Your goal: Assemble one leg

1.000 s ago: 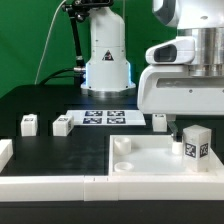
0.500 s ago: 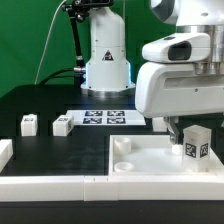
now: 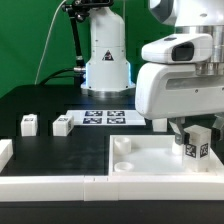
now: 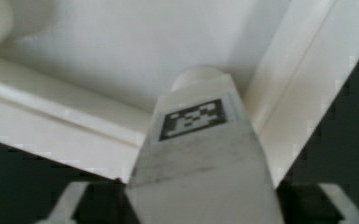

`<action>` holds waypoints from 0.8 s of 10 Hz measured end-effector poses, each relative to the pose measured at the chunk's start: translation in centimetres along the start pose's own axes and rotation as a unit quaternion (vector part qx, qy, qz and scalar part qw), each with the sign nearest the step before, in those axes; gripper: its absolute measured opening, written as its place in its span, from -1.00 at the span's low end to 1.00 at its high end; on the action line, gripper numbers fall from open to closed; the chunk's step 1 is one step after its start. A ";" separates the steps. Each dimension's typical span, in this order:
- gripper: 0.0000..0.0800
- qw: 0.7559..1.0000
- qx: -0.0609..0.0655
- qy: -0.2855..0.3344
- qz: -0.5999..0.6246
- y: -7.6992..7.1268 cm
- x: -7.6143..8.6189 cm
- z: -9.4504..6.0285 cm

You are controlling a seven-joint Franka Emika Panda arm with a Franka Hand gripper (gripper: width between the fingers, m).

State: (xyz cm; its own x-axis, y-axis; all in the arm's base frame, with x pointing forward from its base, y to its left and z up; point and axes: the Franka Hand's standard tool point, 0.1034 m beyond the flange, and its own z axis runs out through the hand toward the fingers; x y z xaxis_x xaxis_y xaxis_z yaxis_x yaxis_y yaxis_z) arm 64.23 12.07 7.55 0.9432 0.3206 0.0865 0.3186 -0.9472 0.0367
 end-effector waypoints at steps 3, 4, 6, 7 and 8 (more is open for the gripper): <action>-0.27 0.996 0.006 -0.002 0.085 0.1 -0.1 0.1; -0.27 0.989 0.007 -0.002 0.147 0.3 -0.2 0.1; -0.27 0.960 0.009 -0.004 0.278 0.3 -0.2 0.1; -0.27 0.942 0.007 -0.003 0.335 0.5 -0.3 0.2; -0.26 0.916 0.002 0.001 0.401 0.9 -0.4 0.2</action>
Offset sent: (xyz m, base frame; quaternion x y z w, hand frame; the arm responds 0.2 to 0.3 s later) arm -0.0007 -0.0089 0.0004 0.0097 -0.0167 0.2420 0.9701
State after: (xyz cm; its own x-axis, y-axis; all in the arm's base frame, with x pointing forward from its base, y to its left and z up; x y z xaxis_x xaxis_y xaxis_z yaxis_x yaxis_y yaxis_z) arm 64.19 11.12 7.38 0.8743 -0.4775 0.0870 -0.4756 -0.8786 -0.0428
